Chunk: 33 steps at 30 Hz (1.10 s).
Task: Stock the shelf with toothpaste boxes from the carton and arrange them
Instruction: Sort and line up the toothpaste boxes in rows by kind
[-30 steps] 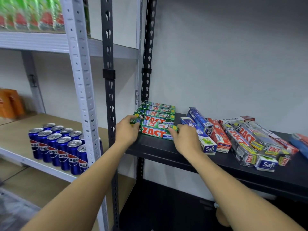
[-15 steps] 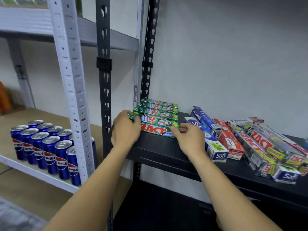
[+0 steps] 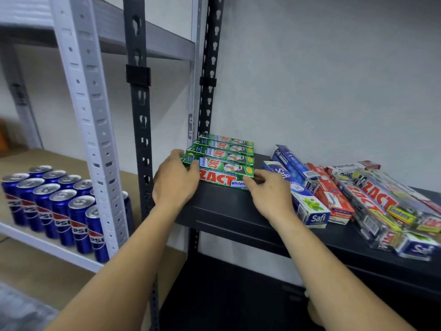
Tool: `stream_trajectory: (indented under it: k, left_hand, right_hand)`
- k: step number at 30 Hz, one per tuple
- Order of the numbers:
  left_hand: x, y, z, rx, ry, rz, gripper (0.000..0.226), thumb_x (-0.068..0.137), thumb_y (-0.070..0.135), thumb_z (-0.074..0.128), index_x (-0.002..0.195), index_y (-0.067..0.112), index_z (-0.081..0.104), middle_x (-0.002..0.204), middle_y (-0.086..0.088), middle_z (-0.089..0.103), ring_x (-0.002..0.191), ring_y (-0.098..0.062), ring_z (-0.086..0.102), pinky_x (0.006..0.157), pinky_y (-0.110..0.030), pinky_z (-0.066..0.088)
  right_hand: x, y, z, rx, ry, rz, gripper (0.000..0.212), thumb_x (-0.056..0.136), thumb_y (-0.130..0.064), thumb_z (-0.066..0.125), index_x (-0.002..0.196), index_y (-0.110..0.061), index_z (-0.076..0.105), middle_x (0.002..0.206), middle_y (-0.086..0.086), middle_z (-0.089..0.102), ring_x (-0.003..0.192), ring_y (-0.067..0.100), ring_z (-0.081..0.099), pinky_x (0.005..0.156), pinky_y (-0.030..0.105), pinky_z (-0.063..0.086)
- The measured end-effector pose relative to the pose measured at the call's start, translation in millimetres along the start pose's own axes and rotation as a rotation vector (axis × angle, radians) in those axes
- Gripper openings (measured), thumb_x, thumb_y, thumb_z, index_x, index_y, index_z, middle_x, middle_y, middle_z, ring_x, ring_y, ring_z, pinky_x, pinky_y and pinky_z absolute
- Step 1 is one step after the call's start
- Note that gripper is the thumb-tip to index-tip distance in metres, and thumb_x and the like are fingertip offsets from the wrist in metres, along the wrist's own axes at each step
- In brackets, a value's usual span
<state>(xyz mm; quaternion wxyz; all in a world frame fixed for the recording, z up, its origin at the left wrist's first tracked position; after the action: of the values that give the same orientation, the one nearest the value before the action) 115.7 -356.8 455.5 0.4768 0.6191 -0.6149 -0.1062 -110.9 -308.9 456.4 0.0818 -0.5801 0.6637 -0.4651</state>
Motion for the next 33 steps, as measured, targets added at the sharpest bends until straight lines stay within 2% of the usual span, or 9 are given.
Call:
stream_trajectory:
  k: [6, 13, 19, 27, 33]
  left_hand:
    - [-0.5, 1.6, 1.9, 0.022, -0.023, 0.008, 0.05, 0.098, 0.045, 0.053, 0.139, 0.018, 0.045, 0.13, -0.004, 0.063, 0.111, -0.024, 0.061, 0.075, -0.031, 0.042]
    - [-0.2, 0.2, 1.8, 0.052, -0.023, 0.016, 0.047, 0.099, 0.045, 0.05, 0.137, 0.019, 0.046, 0.128, -0.006, 0.063, 0.112, -0.026, 0.061, 0.084, -0.04, 0.05]
    - [-1.1, 1.3, 1.5, 0.052, -0.028, 0.026, 0.046, 0.099, 0.044, 0.05, 0.136, 0.018, 0.046, 0.129, -0.005, 0.063, 0.111, -0.025, 0.061, 0.078, -0.036, 0.048]
    - [-1.6, 1.4, 0.5, 0.051, -0.014, 0.023, 0.048, 0.099, 0.045, 0.051, 0.138, 0.018, 0.045, 0.131, -0.005, 0.061, 0.113, -0.025, 0.061, 0.08, -0.037, 0.049]
    - [-1.4, 1.3, 1.2, 0.062, -0.021, 0.036, 0.047, 0.1, 0.044, 0.05, 0.138, 0.017, 0.044, 0.131, -0.005, 0.061, 0.113, -0.025, 0.06, 0.081, -0.038, 0.049]
  right_hand:
    - [-3.1, -1.5, -1.4, 0.007, -0.016, -0.001, 0.028, 0.093, -0.031, 0.064, 0.118, -0.019, 0.07, 0.109, -0.005, 0.072, 0.094, 0.008, 0.064, 0.073, 0.021, 0.048]
    - [-2.7, -2.3, -0.1, -0.021, -0.035, -0.006, 0.031, 0.093, -0.032, 0.063, 0.121, -0.02, 0.068, 0.111, -0.004, 0.072, 0.097, 0.011, 0.065, 0.079, 0.026, 0.052]
    - [-3.9, -4.2, 0.0, -0.051, -0.047, -0.019, 0.031, 0.094, -0.03, 0.061, 0.123, -0.02, 0.067, 0.111, -0.002, 0.072, 0.097, 0.013, 0.065, 0.08, 0.028, 0.052]
    - [-3.9, -4.1, 1.0, -0.034, -0.054, -0.003, 0.029, 0.094, -0.03, 0.061, 0.122, -0.021, 0.067, 0.112, -0.004, 0.072, 0.097, 0.01, 0.065, 0.077, 0.025, 0.051]
    - [-3.6, -4.0, 1.4, -0.043, -0.049, -0.003, 0.031, 0.094, -0.03, 0.062, 0.123, -0.02, 0.065, 0.115, -0.004, 0.071, 0.102, 0.012, 0.065, 0.082, 0.027, 0.052]
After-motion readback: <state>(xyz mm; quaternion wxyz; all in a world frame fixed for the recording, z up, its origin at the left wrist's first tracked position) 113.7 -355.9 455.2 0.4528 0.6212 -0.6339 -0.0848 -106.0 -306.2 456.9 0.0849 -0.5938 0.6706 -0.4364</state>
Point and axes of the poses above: each hand's wrist, its own x-axis towards the middle knuckle, its own z-axis out of the palm, y = z × x, the point moved 6 cm from there along x, towards the middle knuckle
